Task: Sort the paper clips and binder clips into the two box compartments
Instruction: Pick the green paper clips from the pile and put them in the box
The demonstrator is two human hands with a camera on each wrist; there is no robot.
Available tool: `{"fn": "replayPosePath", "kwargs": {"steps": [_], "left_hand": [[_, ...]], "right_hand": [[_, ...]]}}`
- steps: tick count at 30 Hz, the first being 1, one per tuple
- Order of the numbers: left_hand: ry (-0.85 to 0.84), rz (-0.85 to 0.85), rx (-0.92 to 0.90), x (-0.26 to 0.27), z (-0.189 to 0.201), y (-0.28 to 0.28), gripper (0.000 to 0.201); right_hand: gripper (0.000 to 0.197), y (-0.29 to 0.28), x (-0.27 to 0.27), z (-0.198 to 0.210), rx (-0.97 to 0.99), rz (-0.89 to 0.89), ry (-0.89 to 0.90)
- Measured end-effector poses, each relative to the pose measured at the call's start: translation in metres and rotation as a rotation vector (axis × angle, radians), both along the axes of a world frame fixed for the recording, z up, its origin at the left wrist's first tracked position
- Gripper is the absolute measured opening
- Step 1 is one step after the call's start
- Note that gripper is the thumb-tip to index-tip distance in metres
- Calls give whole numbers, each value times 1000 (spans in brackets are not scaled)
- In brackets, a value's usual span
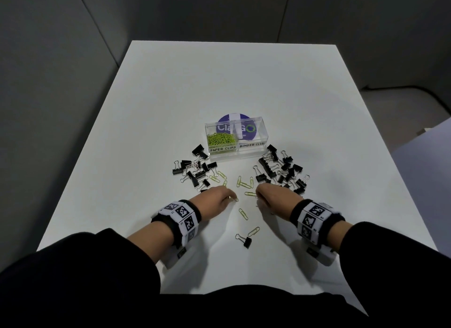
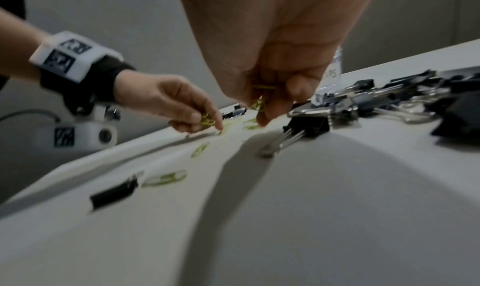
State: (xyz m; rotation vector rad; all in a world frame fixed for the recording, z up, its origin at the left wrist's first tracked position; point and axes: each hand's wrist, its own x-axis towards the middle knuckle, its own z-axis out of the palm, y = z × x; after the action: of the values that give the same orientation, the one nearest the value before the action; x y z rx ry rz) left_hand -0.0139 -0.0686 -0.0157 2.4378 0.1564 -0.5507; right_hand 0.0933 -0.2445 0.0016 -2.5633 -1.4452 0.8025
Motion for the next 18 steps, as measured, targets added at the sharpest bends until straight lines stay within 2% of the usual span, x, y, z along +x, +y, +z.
{"fn": "replayPosePath", "kwargs": {"steps": [2,5,8,11,13,16,18], "left_hand": [[-1,25,-16,2,0,0,29],[14,34,-20,4,2,-5,24],[25,-34,62,2,7,-14,19],[-6,-144,182,3,8,-22,32],[-17,-193,210,6,6,-26,36],[-41,-228,207,8,3,-27,31],[-35,-263,216,10,2,-27,29]], "right_hand": [[14,-6,4,6,-21,-62,28],[33,-14,7,8,-26,-98,42],[28,-14,4,5,-20,-65,110],[21,-11,-6,2,29,-73,216],[21,-11,-18,0,22,-4,203],[28,-11,-32,-6,-83,151,121],[27,-9,-35,-11,-101,148,102]]}}
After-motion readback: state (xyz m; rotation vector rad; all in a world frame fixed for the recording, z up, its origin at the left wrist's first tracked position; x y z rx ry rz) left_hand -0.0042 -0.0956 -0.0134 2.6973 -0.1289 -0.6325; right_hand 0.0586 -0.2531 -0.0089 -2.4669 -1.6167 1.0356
